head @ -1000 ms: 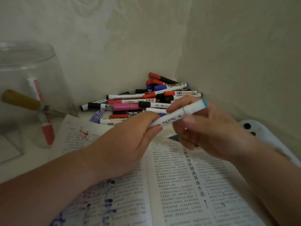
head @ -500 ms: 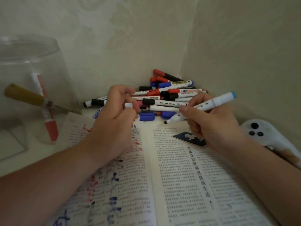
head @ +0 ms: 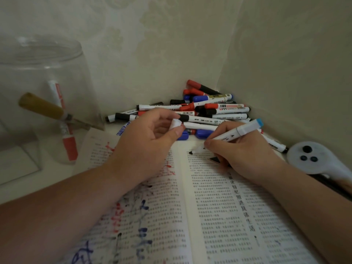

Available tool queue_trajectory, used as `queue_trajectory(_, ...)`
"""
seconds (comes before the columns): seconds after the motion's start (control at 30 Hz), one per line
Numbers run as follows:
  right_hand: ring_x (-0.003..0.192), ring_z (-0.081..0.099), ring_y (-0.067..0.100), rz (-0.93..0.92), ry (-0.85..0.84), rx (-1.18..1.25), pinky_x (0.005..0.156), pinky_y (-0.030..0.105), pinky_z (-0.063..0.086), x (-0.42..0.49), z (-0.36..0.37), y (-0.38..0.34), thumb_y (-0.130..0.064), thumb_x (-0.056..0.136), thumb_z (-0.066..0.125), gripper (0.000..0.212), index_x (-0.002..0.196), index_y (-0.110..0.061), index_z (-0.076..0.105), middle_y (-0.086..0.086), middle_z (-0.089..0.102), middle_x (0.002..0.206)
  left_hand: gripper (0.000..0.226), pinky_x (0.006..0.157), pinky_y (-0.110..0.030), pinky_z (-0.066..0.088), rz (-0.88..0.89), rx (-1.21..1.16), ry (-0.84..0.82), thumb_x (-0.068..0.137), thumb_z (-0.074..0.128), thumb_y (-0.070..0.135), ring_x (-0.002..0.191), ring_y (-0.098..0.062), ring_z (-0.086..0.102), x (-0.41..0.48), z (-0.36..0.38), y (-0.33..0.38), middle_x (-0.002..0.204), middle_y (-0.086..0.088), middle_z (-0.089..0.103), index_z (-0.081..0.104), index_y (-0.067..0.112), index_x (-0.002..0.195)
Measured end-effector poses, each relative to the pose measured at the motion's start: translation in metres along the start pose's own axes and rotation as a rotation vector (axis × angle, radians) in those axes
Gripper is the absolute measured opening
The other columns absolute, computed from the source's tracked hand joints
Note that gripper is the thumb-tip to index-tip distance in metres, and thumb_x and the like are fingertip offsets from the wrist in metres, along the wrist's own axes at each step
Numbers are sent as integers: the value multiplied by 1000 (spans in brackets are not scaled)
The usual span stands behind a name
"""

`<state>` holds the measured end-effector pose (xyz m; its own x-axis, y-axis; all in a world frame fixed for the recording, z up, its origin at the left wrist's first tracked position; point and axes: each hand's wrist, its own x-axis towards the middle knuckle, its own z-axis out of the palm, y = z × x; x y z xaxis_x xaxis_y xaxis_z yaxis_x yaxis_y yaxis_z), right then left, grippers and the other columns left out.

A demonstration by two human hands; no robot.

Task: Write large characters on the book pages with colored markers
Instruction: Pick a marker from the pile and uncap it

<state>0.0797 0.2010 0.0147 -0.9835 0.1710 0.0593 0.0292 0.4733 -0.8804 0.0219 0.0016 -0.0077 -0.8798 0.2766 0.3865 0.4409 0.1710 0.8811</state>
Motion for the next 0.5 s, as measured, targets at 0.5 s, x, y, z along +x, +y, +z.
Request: queue_trajectory(0.5, 51, 51, 26, -28, -126, 34, 47, 33, 43, -4, -4, -2, -20, 85, 76, 17, 69, -19, 71, 8, 60, 57, 23, 70, -10, 48, 58, 145, -38, 87, 75, 26, 83, -4, 62, -3, -1, 3, 86, 15, 65, 66, 41, 102)
